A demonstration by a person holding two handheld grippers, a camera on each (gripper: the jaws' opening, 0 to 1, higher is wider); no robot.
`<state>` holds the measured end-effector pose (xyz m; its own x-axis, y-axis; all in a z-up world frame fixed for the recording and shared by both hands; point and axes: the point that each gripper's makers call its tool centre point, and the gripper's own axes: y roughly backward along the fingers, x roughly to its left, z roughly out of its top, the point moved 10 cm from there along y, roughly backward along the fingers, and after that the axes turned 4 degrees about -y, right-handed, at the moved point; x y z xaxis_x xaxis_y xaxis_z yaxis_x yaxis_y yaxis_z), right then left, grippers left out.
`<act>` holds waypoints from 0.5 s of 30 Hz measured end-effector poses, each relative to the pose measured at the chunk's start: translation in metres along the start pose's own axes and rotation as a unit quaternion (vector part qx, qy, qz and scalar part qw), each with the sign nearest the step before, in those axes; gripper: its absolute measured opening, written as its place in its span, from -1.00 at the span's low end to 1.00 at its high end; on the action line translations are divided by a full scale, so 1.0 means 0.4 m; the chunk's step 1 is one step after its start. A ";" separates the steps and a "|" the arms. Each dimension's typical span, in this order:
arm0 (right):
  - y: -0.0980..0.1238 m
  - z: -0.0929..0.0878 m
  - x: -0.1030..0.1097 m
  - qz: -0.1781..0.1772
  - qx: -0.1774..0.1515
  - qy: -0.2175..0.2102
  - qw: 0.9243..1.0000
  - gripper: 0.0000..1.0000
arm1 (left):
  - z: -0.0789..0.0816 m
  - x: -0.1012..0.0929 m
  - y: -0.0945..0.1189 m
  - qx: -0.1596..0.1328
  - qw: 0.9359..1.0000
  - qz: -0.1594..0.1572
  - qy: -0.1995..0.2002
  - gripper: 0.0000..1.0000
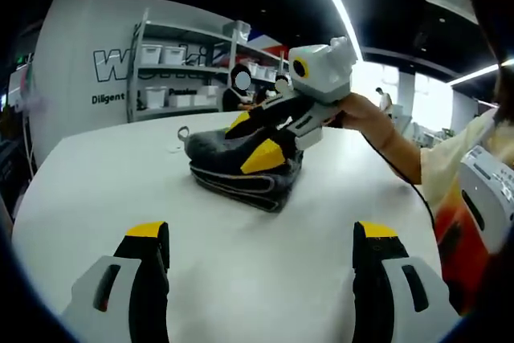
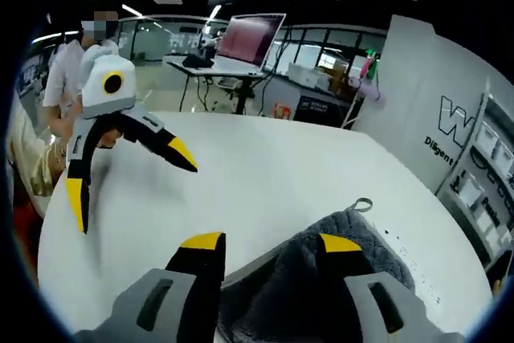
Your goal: Fold the towel on the table until its edges align and the towel forms a compact rectangular stack.
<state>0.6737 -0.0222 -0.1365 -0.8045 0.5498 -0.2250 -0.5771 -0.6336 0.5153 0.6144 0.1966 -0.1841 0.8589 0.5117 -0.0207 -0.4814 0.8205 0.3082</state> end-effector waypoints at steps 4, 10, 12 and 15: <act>0.031 -0.003 0.007 -0.005 0.000 0.007 1.000 0.07 | -0.001 0.001 0.000 0.001 1.000 0.001 0.000 0.86; 0.080 -0.024 0.017 -0.014 0.008 0.006 1.000 0.37 | -0.002 0.001 0.000 0.002 1.000 0.001 0.000 0.86; 0.095 -0.032 0.017 -0.017 0.016 0.001 1.000 0.46 | -0.002 0.002 0.001 0.003 1.000 0.003 0.000 0.86; 0.123 -0.043 0.016 -0.027 0.018 -0.004 0.999 0.55 | -0.002 0.002 0.002 0.002 1.000 0.003 0.000 0.86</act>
<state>0.6377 -0.0591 -0.1268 -0.7709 0.5870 -0.2472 -0.6143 -0.5825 0.5323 0.6146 0.1979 -0.1847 0.8559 0.5169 -0.0178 -0.4862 0.8159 0.3130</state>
